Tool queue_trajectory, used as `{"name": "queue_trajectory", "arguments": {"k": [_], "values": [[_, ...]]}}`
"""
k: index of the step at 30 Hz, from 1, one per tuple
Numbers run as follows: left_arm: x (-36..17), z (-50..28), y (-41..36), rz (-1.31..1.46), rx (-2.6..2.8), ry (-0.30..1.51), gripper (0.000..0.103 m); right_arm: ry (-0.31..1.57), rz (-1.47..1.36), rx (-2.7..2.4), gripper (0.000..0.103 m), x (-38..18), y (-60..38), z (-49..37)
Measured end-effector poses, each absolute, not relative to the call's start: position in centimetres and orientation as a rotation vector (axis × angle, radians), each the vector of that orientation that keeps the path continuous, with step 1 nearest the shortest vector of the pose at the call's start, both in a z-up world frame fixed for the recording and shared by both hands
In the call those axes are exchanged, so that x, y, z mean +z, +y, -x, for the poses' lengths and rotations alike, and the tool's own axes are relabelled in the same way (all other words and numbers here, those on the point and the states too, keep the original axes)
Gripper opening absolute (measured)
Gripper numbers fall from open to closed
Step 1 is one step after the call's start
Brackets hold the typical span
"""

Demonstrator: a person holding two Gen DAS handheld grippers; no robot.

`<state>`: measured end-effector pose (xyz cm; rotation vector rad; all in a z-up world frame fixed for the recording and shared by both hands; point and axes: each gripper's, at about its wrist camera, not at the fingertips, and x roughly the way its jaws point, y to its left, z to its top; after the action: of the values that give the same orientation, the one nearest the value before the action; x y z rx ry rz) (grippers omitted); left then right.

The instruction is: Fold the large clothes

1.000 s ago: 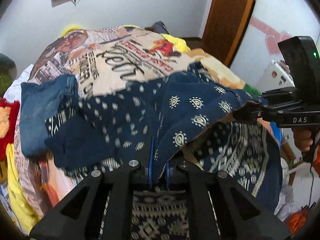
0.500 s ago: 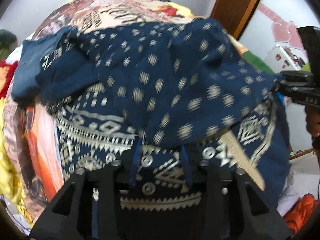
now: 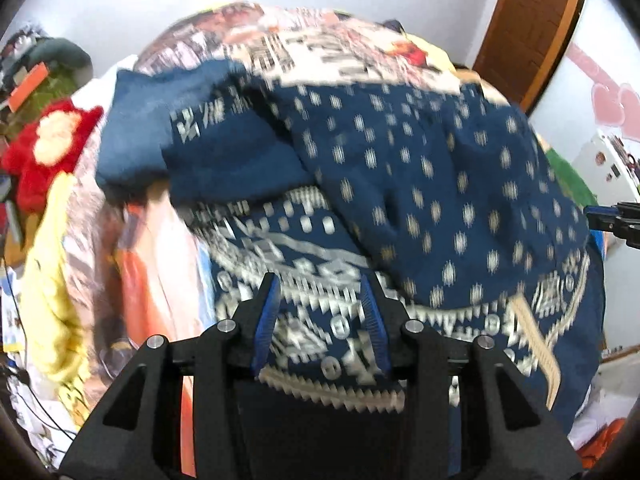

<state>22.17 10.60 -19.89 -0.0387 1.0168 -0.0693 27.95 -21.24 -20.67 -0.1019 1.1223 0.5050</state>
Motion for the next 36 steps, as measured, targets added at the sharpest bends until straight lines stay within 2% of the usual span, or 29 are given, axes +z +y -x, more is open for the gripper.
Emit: {"name": "queue_trajectory", "arguments": {"k": [7,12,18,20,21,22,23,24,29,36], "values": [[-16.7,-26.9,9.9,-0.002,-0.045,0.903,0.067,1.031,0.074,0.476,0.015,-18.0,-20.2,-32.6],[-18.3,-30.6,9.4,-0.001,-0.050,0.932,0.070,1.028,0.091,0.489,0.015,-19.3,-16.8,-36.8],[-24.5,-33.4,10.5,0.012,0.015,1.070,0.070,1.124,0.191,0.426,0.015,-25.0,-14.2,-40.9],[-26.2,-33.2,11.2,0.044,0.015,1.076,0.075,1.118,0.217,0.432,0.016,-26.1,-14.3,-41.2],[-26.4,-32.9,11.7,0.062,0.018,1.054,0.081,1.104,0.215,0.430,0.026,-26.2,-14.6,-41.3],[-26.6,-32.7,12.0,0.069,0.030,1.050,0.086,1.089,0.229,0.401,0.055,-26.3,-15.0,-41.3],[-26.6,-32.6,12.3,0.075,0.037,1.049,0.086,1.057,0.276,0.330,0.074,-26.3,-15.4,-41.3],[-26.7,-32.5,12.5,0.086,0.037,1.048,0.086,1.021,0.314,0.268,0.101,-26.4,-15.8,-41.3],[-25.4,-31.1,13.2,0.070,0.028,1.027,0.085,1.130,0.122,0.288,0.103,-26.8,-19.5,-42.7],[-22.8,-30.0,19.4,0.177,0.108,0.962,0.085,1.073,0.017,0.380,0.103,-24.7,-21.3,-43.0]]}}
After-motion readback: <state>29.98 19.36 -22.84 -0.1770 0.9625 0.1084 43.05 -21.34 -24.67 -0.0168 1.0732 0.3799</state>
